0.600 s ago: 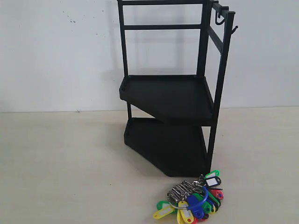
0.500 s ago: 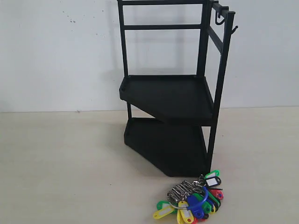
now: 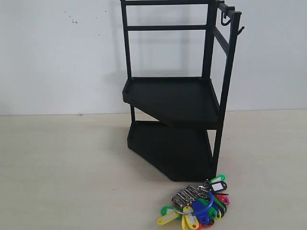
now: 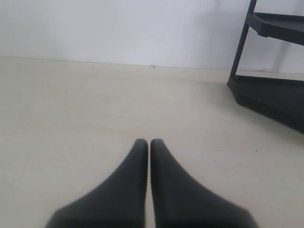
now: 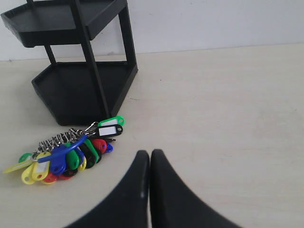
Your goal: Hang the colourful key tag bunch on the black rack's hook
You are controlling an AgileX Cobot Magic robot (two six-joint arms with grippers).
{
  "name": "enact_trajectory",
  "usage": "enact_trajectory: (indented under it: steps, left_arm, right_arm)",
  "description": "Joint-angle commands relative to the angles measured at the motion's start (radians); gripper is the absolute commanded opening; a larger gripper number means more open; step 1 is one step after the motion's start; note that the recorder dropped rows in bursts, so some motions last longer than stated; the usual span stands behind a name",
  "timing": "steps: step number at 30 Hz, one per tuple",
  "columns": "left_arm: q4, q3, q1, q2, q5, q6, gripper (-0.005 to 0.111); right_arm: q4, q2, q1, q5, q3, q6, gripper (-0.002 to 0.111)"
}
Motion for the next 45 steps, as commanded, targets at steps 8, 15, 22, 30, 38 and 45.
enact_trajectory:
  steps: [8,15,22,30,38,45]
  left_arm:
    - [0.003,-0.001,-0.001,-0.002,-0.004,0.003,0.004]
    - [0.003,-0.001,-0.001,-0.002,-0.004,0.003,0.004]
    - [0.003,-0.001,-0.001,-0.002,-0.004,0.003,0.004]
    - [0.003,-0.001,-0.001,-0.002,-0.004,0.003,0.004]
    - [0.003,-0.001,-0.001,-0.002,-0.004,0.003,0.004]
    - [0.003,-0.001,-0.001,-0.002,-0.004,0.003,0.004]
  right_arm:
    - [-0.002,-0.004,-0.003,-0.002,0.000,0.000,0.000]
    - [-0.002,-0.004,-0.003,-0.002,0.000,0.000,0.000]
    - [-0.002,-0.004,-0.003,-0.018,0.000,-0.005,0.000]
    - [-0.002,-0.004,-0.003,-0.246,0.000,-0.005,0.000]
    - [-0.002,-0.004,-0.003,-0.575,0.000,-0.020,0.000]
    - [-0.002,0.003,-0.003,-0.287,-0.148,-0.190,0.000]
